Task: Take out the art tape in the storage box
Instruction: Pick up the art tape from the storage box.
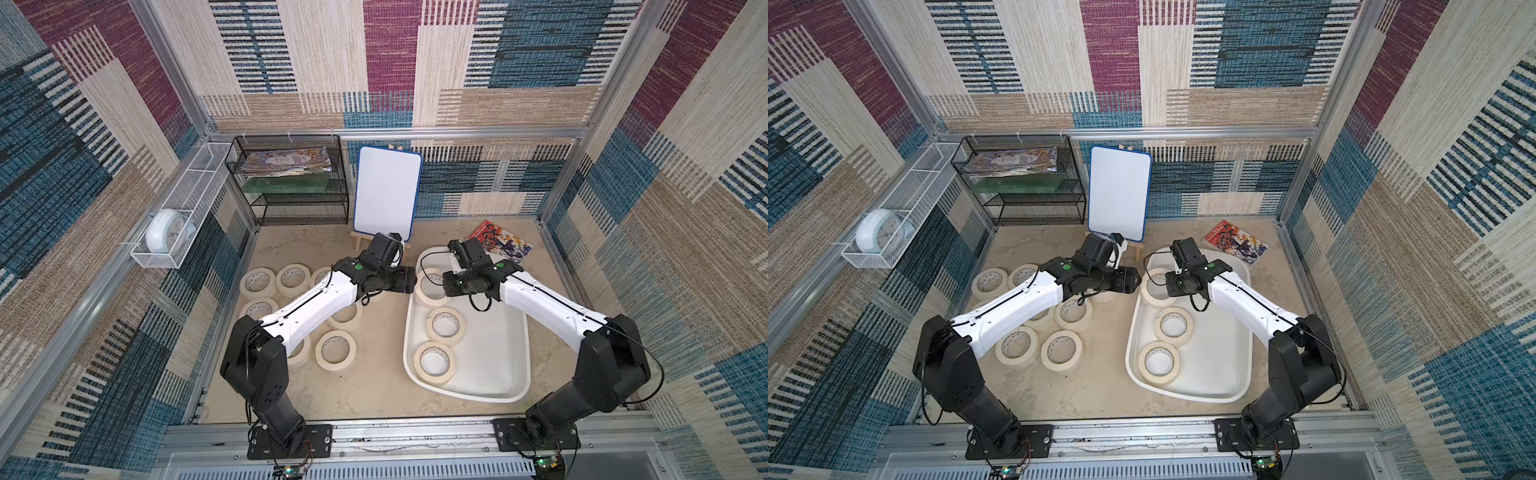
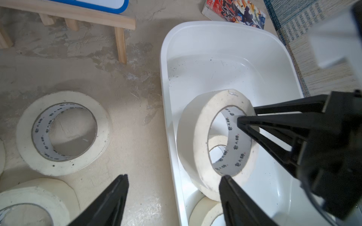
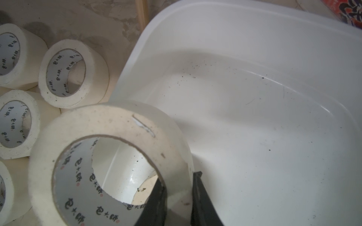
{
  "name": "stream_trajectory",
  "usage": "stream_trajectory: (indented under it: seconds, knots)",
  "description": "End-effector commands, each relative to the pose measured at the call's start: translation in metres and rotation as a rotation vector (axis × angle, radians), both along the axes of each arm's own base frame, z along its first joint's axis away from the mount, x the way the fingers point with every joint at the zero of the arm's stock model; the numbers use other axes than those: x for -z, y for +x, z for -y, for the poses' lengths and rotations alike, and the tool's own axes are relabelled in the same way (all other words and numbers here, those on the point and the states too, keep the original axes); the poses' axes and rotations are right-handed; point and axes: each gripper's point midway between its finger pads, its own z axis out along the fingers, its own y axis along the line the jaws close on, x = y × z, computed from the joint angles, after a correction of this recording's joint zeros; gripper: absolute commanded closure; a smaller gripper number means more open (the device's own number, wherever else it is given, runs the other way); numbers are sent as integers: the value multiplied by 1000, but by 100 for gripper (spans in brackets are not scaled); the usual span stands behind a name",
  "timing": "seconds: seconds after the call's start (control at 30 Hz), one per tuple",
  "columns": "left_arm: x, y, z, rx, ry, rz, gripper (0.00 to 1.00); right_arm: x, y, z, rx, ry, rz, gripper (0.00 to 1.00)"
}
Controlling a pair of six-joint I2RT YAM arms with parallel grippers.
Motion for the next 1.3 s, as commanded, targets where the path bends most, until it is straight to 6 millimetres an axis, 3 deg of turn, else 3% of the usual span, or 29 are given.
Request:
stream_trajectory:
  seconds: [0.0, 0.13, 0.23, 0.37, 0.4, 0.5, 0.63, 0.73, 0.8, 0.9, 1.1, 1.27]
  knots:
    - [7, 1, 8, 11, -14, -19, 22, -11, -4, -10, -8, 15, 13, 100]
    - [17, 3, 16, 21, -24, -51, 22, -12, -10, -21, -35, 21, 8, 100]
    - [24, 6, 20, 26, -16, -62, 32, -9, -15, -26, -50, 17, 0, 100]
    - [26, 4, 19, 25, -3, -67, 69, -12, -17, -29, -54, 32, 6, 99]
    - [25, 4, 19, 26, -3, -66, 80, -14, -17, -30, -55, 38, 8, 92]
    - [21, 3, 16, 18, -1, -55, 100, -20, -18, -34, -66, 74, 16, 74]
    - [17, 1, 12, 12, 4, -48, 100, -27, -19, -39, -75, 102, 21, 54]
    - [17, -1, 8, 9, 24, -48, 100, -34, -18, -34, -62, 87, 34, 28]
    - [19, -2, 2, 1, 50, -46, 100, -46, -17, -31, -50, 83, 58, 20]
    - [26, -5, -4, 0, 75, -48, 100, -66, -18, -23, -15, 101, 100, 13]
    - [27, -5, -26, -19, 105, -47, 100, -110, -35, -2, 23, 135, 191, 11]
    - [22, -6, -73, -103, 164, -25, 100, -111, -39, 27, 71, 95, 211, 10]
